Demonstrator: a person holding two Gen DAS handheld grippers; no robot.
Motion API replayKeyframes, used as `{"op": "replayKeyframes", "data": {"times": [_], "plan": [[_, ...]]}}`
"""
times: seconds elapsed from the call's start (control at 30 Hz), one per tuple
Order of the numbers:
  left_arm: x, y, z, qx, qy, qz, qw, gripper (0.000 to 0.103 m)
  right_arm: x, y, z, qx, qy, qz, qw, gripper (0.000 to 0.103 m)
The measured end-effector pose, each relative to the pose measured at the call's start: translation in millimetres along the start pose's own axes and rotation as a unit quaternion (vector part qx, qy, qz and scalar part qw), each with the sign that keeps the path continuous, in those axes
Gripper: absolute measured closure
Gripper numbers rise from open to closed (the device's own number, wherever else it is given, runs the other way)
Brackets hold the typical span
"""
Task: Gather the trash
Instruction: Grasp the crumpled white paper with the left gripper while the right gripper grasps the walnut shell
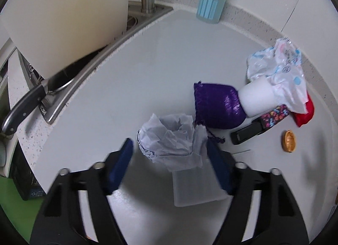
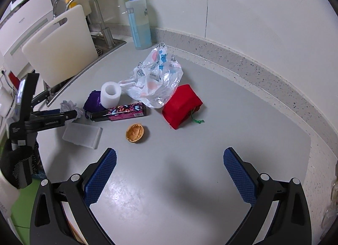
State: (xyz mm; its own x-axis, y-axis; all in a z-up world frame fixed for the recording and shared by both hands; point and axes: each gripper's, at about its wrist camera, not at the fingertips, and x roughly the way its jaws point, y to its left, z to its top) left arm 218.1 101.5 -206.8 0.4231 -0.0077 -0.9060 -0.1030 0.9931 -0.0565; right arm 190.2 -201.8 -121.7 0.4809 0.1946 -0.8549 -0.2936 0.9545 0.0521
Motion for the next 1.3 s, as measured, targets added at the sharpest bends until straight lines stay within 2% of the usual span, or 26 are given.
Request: {"op": "replayKeyframes", "data": {"times": [0.3,0.6,0.83,1.13,1.17,1.3], "plan": [[-3.7,-4.8,2.2,0.009,-0.011,-0.013,0.9998,0.054,12.3,-6.7,4.6,-0.003,0.01,0.002,1.0,0.006],[-38.0,-1.9,-1.2,0.008,-0.038,-0.007,0.9992,0.054,37.3,5.8,13.2,-0.012,0.024,0.029,0.999,0.006],[-71.1,5.8,-14.1,0.001,-0.056,-0.008,0.9984,0.054,74.1,29.1,18.8,-0.035,0.056,0.045,0.997,0.006],[-87.5,17.9,-28.2,-0.021,-0.061,-0.009,0.9979,0.054,110.5,48.0,19.7,-0.063,0.085,0.051,0.993,0.006],[-87.9,19.3,-30.2,-0.023,-0.061,-0.009,0.9979,0.054,112.7,50.0,20.3,-0.066,0.086,0.049,0.993,0.01],[-87.8,25.6,-37.1,-0.033,-0.057,-0.009,0.9978,0.054,121.3,56.8,20.8,-0.073,0.094,0.045,0.992,0.04]]}}
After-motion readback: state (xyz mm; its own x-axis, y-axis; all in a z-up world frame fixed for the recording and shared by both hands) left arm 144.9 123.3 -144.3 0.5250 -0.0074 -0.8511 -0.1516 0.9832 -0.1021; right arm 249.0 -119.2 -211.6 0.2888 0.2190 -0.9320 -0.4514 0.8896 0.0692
